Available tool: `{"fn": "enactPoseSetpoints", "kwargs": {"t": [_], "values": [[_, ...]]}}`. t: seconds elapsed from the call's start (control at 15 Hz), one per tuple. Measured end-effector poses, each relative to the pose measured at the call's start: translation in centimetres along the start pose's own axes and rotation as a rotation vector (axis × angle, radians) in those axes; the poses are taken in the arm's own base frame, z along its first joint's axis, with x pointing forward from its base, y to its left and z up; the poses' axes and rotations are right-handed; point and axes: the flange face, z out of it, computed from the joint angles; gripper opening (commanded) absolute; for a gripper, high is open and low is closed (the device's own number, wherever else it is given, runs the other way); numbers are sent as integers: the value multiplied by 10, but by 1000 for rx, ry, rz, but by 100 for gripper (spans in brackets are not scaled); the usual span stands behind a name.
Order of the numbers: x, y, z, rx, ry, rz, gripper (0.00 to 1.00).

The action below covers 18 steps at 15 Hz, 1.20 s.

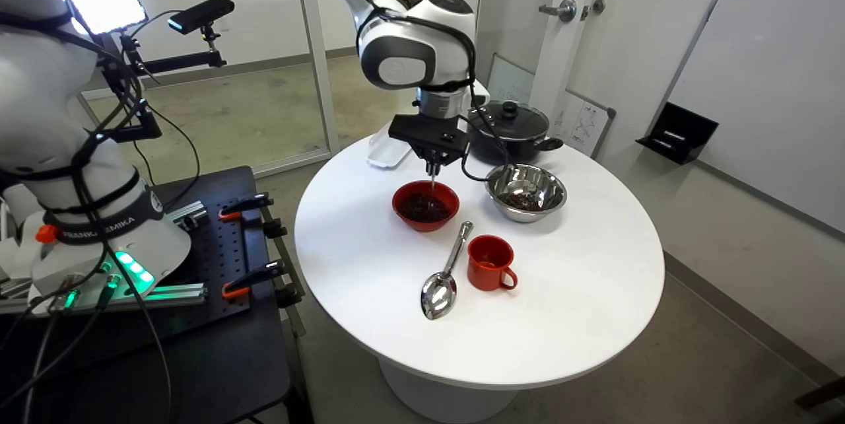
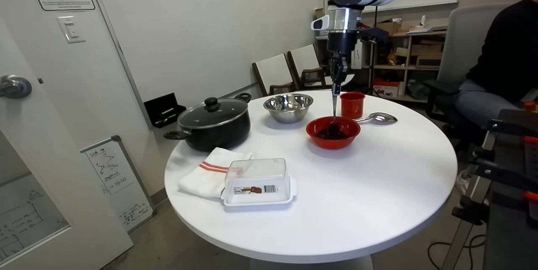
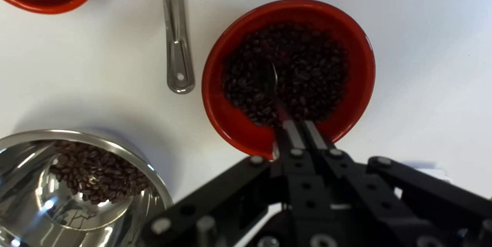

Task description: Use the spoon to mix the content in the red bowl

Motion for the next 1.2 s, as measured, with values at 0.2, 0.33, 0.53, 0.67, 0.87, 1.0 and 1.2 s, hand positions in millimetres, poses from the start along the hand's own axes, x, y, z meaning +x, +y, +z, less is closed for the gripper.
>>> {"fn": "enactPoseSetpoints", "kwargs": {"t": [0.2, 0.33, 0.53, 0.67, 0.87, 1.0, 1.2], "values": [[-1, -2, 2, -8, 5, 1, 1], [0, -5, 4, 7, 5, 5, 1], [2, -14, 7, 62, 0, 18, 1], [2, -20, 8, 102, -7, 27, 1], [4, -22, 7, 129, 20, 34, 1], [5, -21, 6, 128, 52, 36, 1], [4, -19, 5, 130, 74, 35, 1]]}}
